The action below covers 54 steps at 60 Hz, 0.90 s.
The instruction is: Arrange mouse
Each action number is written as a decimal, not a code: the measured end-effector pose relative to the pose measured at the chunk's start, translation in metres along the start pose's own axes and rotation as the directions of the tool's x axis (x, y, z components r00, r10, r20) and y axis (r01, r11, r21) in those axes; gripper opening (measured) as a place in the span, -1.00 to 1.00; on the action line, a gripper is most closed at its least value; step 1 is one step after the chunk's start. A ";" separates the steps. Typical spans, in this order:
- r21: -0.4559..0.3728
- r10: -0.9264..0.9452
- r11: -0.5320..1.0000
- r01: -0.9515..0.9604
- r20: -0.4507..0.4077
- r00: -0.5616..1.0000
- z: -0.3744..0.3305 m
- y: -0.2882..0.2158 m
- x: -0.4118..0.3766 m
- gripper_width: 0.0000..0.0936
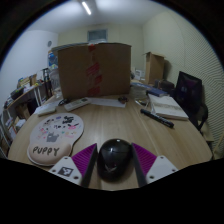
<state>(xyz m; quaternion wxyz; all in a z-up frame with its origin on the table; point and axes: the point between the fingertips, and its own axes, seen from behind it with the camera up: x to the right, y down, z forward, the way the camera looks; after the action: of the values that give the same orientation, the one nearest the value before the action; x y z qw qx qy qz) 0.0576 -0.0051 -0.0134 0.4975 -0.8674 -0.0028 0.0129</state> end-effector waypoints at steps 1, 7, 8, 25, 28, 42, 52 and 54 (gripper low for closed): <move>0.006 0.002 1.000 -0.002 -0.005 1.000 0.001 0.000 0.001 0.41; 0.007 0.034 0.999 -0.034 -0.021 0.999 0.001 0.001 0.003 0.09; -0.003 0.037 0.999 -0.037 -0.023 0.999 0.001 0.001 0.003 0.09; -0.018 0.074 0.997 -0.076 -0.077 0.994 -0.026 -0.083 0.016 -0.03; 0.033 0.048 0.998 -0.046 -0.059 0.997 -0.033 -0.113 0.000 -0.05; 0.131 0.006 0.991 -0.016 0.080 0.997 -0.016 -0.174 -0.140 -0.10; 0.005 -0.041 0.999 0.041 0.148 0.988 0.034 -0.104 -0.207 -0.11; -0.020 -0.054 0.998 0.058 0.155 0.986 0.044 -0.090 -0.213 -0.11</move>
<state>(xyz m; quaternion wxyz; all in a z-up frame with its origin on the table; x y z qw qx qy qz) -0.1552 0.0748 0.0460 0.4852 -0.8694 -0.0658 0.0663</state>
